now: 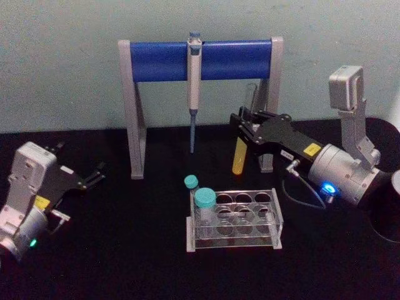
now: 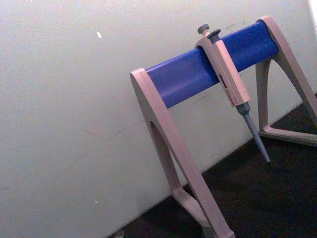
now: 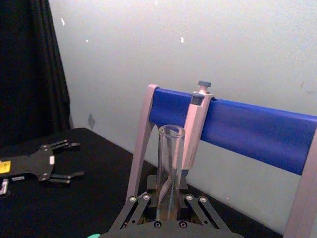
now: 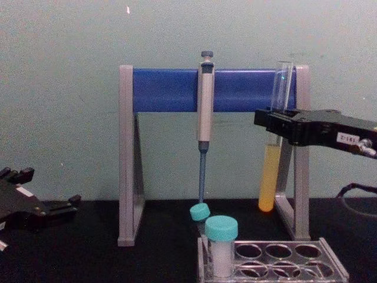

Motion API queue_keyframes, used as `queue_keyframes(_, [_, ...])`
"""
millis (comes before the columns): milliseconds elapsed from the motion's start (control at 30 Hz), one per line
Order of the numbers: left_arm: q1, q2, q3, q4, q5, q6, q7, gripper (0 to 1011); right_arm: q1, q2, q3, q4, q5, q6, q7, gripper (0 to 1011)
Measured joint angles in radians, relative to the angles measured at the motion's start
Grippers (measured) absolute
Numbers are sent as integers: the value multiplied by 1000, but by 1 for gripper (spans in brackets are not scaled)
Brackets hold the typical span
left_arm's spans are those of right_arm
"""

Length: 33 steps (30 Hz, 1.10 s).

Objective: Pick up the test tube from the test tube rack, shake it, then place it back into the test tube rack.

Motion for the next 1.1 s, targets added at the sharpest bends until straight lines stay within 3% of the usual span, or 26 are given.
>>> queue_keyframes(200, [0,0,0,0,0,0,0,1010,-14,16,-5,-29,1,13,2,233])
queue_keyframes(567, [0,0,0,0,0,0,0,1009,-87,67,-8,-120,0,39,-16,233])
queue_keyframes(1100, [0,0,0,0,0,0,0,1010,-87,52,-12,-77,-22,23,-24,232])
